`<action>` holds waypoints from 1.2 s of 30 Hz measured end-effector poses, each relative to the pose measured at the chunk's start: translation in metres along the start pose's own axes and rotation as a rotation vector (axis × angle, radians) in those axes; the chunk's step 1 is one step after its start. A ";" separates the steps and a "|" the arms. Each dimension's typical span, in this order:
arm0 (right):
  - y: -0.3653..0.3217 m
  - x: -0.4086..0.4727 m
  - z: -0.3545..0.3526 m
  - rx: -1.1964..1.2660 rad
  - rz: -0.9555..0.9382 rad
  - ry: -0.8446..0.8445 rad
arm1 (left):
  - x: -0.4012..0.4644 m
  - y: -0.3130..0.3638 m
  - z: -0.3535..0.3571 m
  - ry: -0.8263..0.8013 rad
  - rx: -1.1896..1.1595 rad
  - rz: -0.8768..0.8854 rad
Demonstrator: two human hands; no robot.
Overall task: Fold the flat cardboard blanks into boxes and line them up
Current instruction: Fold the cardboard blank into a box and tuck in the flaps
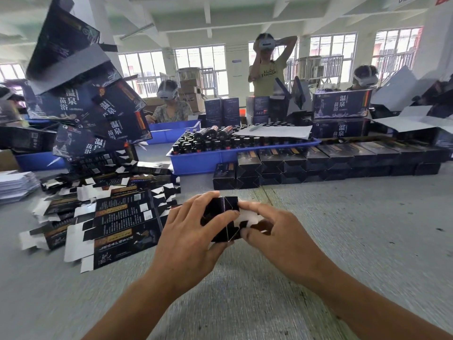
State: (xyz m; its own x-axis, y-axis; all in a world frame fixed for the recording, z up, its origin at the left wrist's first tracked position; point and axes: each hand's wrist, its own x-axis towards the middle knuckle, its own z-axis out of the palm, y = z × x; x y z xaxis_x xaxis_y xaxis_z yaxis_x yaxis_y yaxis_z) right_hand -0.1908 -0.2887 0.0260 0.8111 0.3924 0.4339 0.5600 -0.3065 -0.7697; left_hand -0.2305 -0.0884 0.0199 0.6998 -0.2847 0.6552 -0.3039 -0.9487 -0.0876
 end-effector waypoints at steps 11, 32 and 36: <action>0.004 0.000 0.001 0.038 0.015 0.138 | 0.001 0.006 0.001 0.023 0.047 0.062; 0.000 0.001 -0.002 0.254 0.093 0.022 | 0.001 0.013 0.002 0.101 -0.128 -0.050; -0.001 0.001 -0.003 0.259 0.083 0.087 | 0.002 0.016 0.000 0.114 -0.161 -0.049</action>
State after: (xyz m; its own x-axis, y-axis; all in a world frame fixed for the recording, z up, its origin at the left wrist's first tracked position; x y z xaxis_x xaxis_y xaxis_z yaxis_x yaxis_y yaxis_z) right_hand -0.1903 -0.2903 0.0289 0.8699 0.2962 0.3945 0.4384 -0.0979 -0.8934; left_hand -0.2339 -0.1045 0.0195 0.6415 -0.2123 0.7372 -0.3767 -0.9243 0.0617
